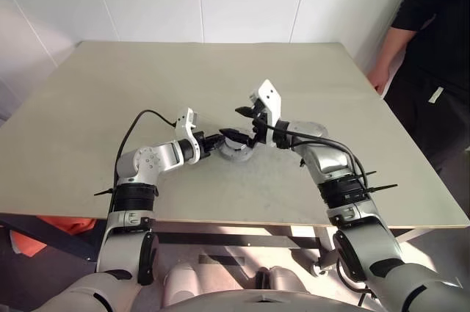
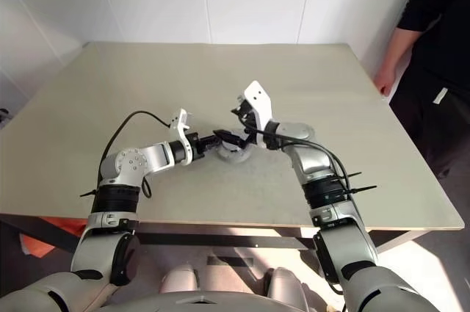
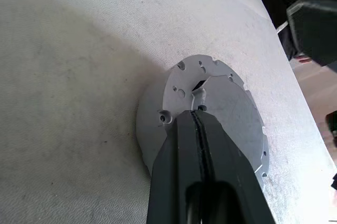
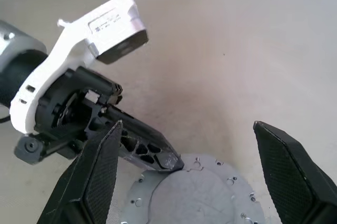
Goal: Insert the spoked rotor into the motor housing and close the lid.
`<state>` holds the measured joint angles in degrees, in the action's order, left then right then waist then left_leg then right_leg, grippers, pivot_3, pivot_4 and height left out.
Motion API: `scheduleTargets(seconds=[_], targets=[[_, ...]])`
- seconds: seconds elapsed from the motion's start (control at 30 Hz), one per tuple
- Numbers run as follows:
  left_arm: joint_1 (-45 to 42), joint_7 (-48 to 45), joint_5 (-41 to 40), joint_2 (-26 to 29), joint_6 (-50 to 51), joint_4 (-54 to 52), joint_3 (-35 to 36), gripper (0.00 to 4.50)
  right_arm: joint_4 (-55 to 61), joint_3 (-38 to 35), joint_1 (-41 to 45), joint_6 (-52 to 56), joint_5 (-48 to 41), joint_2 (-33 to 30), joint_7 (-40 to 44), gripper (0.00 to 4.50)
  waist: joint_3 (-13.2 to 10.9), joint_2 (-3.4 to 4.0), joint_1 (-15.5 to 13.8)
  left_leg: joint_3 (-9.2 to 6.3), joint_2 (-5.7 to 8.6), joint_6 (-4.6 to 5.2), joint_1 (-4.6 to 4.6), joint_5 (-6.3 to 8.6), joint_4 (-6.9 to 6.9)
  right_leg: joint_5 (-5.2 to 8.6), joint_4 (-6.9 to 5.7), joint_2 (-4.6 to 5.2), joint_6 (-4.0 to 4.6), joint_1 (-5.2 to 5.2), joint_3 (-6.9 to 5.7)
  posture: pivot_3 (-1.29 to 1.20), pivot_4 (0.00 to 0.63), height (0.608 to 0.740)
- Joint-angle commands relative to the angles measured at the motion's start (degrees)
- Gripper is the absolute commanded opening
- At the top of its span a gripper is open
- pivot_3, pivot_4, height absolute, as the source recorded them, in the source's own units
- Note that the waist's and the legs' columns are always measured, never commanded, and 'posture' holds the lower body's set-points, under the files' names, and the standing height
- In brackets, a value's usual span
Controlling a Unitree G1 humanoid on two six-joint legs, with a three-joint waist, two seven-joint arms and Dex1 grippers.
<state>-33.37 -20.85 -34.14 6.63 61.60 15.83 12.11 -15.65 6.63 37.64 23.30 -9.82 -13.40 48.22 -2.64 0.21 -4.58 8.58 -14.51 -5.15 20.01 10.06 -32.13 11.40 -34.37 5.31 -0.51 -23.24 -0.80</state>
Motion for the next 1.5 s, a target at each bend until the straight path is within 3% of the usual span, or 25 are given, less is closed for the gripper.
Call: scheduleTargets(seconds=[0.03, 0.17, 0.4, 0.57, 0.7, 0.9, 1.43, 1.5], targets=[[1.45, 0.65, 1.60, -0.22, 2.08, 2.62, -2.38, 0.00, 1.87, -5.51, 2.93, 6.01, -4.16, -1.12, -3.05, 4.49, 0.00, 0.00, -0.01, 0.00, 0.00, 0.00, 0.00, 0.00, 0.00, 0.00, 0.00, 0.00, 0.00, 0.00, 0.00, 0.00, 0.000, 0.740], [1.75, -0.44, 1.10, -0.37, 1.66, 1.39, -2.81, 0.00, -0.02, -11.77, 3.81, 18.70, -8.24, -2.08, -8.57, 4.49, 0.00, 0.00, -0.15, 0.00, 0.01, 0.00, 0.00, 0.00, 0.03, 0.00, 0.00, 0.00, 0.00, 0.00, 0.00, 0.00, 0.000, 0.740], [2.42, -1.50, 1.16, 0.05, 1.29, 0.11, -3.17, 0.00, 2.19, -19.53, 0.53, 44.74, -19.71, -6.32, -8.16, 4.49, -0.06, 0.11, -1.10, 0.01, 0.05, -0.08, 0.02, -0.03, 0.11, 0.03, 0.09, 0.02, -0.04, 0.01, 0.02, 0.00, 0.000, 0.740], [2.49, -1.66, 1.26, 0.56, 1.00, -0.21, -3.01, 0.00, 0.53, -21.49, -2.77, 53.71, -22.44, -7.80, -9.27, 4.49, -0.08, 0.15, -1.16, 0.01, 0.08, -0.19, 0.02, -0.09, 0.23, 0.03, 0.18, 0.03, -0.04, 0.02, 0.02, 0.00, 0.000, 0.740], [2.83, -1.46, 1.23, 0.90, 0.81, -0.47, -2.60, 0.00, -0.29, -22.88, -3.42, 56.08, -23.50, -5.95, -11.15, 4.49, -0.07, 0.22, -1.17, 0.03, 0.09, -0.21, 0.00, -0.10, 0.24, 0.03, 0.18, 0.04, -0.05, 0.03, 0.04, 0.00, 0.000, 0.740], [3.23, -1.00, 1.39, 1.05, 0.73, -0.88, -2.60, 0.00, -1.87, -25.59, -2.25, 55.66, -24.57, 2.29, -15.53, 4.49, -0.05, 0.24, -0.91, 0.03, 0.08, -0.35, -0.07, -0.19, 0.41, 0.05, 0.18, 0.02, -0.09, 0.12, 0.04, 0.00, 0.000, 0.740], [3.88, 0.40, 1.37, 1.36, 1.00, -2.04, -2.52, 0.00, -11.31, -28.46, 3.04, 42.95, -23.74, 13.99, -25.30, 4.49, -0.05, 0.27, -0.97, 0.01, 0.10, -0.47, -0.05, -0.26, 0.55, 0.04, 0.19, 0.04, -0.07, 0.06, 0.00, 0.00, 0.000, 0.740], [4.03, 0.53, 1.31, 1.48, 1.04, -2.17, -2.44, 0.00, -11.00, -28.44, 2.55, 42.83, -23.90, 14.14, -25.92, 3.90, -0.05, 0.27, -0.97, 0.01, 0.10, -0.53, -0.09, -0.29, 0.56, 0.08, 0.19, 0.03, -0.14, 0.08, 0.01, 0.00, 0.000, 0.740]])
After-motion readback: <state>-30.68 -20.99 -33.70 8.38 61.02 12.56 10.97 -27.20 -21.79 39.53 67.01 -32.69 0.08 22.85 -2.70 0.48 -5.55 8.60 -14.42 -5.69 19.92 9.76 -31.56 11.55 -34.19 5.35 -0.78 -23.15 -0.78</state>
